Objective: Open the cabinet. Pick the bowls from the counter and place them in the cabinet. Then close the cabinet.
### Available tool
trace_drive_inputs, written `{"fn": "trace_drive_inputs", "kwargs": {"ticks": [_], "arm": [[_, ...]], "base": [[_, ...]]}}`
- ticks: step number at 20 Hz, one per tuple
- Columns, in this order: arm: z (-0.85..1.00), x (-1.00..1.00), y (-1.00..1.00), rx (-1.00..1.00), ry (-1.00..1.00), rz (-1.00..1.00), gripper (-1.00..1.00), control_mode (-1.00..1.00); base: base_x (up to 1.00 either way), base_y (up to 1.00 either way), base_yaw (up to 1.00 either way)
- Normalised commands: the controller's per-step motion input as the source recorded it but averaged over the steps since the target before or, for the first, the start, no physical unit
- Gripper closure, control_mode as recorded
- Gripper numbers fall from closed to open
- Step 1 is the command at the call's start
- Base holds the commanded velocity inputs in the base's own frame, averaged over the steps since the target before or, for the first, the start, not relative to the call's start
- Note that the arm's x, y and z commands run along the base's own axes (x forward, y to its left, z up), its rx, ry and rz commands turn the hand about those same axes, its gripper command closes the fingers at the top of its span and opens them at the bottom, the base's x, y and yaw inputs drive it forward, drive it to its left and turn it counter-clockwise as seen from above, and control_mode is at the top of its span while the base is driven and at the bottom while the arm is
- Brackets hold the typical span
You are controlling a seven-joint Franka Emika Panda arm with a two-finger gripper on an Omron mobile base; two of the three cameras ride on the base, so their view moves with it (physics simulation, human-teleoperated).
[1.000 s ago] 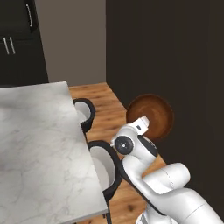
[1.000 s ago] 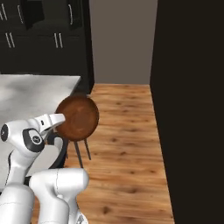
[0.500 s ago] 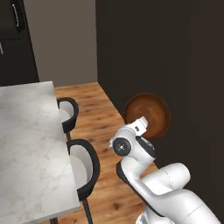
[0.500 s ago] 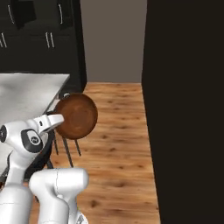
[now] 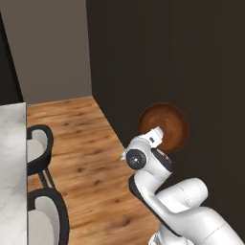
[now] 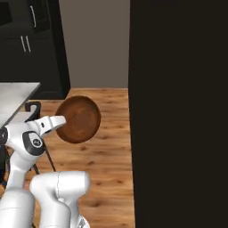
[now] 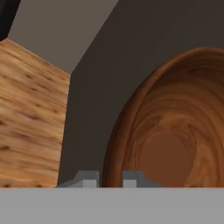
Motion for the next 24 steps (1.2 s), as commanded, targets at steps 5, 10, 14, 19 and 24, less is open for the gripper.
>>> {"fn": "trace_drive_inputs", "kwargs": {"ticks": [5,10,14,19,24], "arm": [[0.0,0.0,0.0,0.0,0.0,0.0,1.0,1.0],[0.0,0.0,0.0,0.0,0.0,0.0,1.0,1.0],[0.0,0.0,0.0,0.0,0.0,0.0,1.0,1.0],[0.0,0.0,0.0,0.0,0.0,0.0,1.0,1.0],[0.0,0.0,0.0,0.0,0.0,0.0,1.0,1.0]], "base": [[1.0,0.03,0.03],[1.0,0.12,0.04],[1.0,0.09,0.05],[1.0,0.07,0.08],[1.0,0.06,0.12]]}}
